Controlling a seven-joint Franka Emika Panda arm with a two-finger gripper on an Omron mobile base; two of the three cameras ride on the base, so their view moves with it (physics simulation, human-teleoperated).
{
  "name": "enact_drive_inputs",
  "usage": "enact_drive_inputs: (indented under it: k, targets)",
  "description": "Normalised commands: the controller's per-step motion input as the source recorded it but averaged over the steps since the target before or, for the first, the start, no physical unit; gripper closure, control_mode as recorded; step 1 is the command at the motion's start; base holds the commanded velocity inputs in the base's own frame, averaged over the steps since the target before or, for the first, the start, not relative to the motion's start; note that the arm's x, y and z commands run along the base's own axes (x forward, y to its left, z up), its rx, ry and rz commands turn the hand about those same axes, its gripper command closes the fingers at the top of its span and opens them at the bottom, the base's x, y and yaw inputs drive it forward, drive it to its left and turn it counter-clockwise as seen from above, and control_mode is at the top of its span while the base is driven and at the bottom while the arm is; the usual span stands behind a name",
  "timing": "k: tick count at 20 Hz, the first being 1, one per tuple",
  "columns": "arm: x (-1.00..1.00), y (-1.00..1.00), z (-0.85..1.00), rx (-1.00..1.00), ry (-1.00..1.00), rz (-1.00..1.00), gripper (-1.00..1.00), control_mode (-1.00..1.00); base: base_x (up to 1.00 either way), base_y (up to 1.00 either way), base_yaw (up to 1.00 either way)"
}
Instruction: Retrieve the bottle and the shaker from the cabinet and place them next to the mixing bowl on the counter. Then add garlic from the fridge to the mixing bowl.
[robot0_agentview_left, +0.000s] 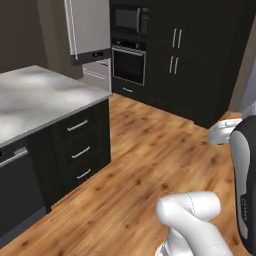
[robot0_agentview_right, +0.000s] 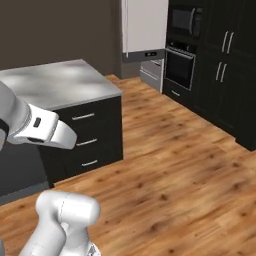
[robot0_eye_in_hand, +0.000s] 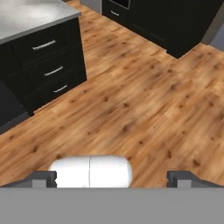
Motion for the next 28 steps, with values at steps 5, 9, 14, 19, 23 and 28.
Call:
enact_drive_inputs:
  k: [5,9,14,19,23,28]
  targets:
    - [0.0,0.0,0.0,0.0,0.0,0.0,-1.0,1.0,1.0,-0.72,0.26]
    - [0.0,0.0,0.0,0.0,0.0,0.0,-1.0,1.0,1.0,-0.65,0.29]
    - [0.0,0.0,0.0,0.0,0.0,0.0,-1.0,1.0,1.0,-0.53,0.35]
    - [0.0,0.0,0.0,0.0,0.0,0.0,-1.0,1.0,1.0,-0.58,0.38]
    - [0.0,0.0,0.0,0.0,0.0,0.0,-1.0,1.0,1.0,-0.72,0.38]
    - [0.0,0.0,0.0,0.0,0.0,0.0,-1.0,1.0,1.0,-0.78,0.38]
